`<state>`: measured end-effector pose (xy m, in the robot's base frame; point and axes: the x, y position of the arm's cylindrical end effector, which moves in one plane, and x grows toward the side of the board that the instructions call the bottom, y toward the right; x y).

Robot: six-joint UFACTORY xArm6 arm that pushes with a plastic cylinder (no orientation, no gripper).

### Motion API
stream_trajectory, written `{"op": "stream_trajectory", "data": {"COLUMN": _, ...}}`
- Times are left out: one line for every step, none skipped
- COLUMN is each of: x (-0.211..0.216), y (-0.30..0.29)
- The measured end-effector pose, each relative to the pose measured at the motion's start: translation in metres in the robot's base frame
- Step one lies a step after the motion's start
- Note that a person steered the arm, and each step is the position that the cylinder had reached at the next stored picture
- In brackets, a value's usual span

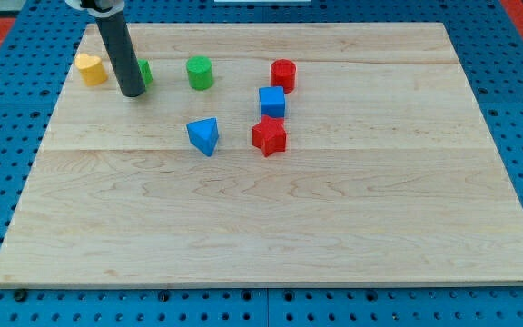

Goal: Place your arm in between yellow blocks

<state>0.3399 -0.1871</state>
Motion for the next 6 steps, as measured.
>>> {"op": "stream_trajectory", "data": {"x": 0.062, "y": -0.023}}
{"op": "stream_trajectory", "data": {"x": 0.041, "y": -0.11}}
{"op": "stream_trajectory", "data": {"x": 0.024, "y": -0.117}}
{"op": "stream_trajectory", "data": {"x": -0.056, "y": -0.099}}
{"op": "stream_trajectory", "data": {"x": -0.082, "y": -0.058}}
{"op": "stream_trajectory", "data": {"x": -0.037, "y": -0.048}}
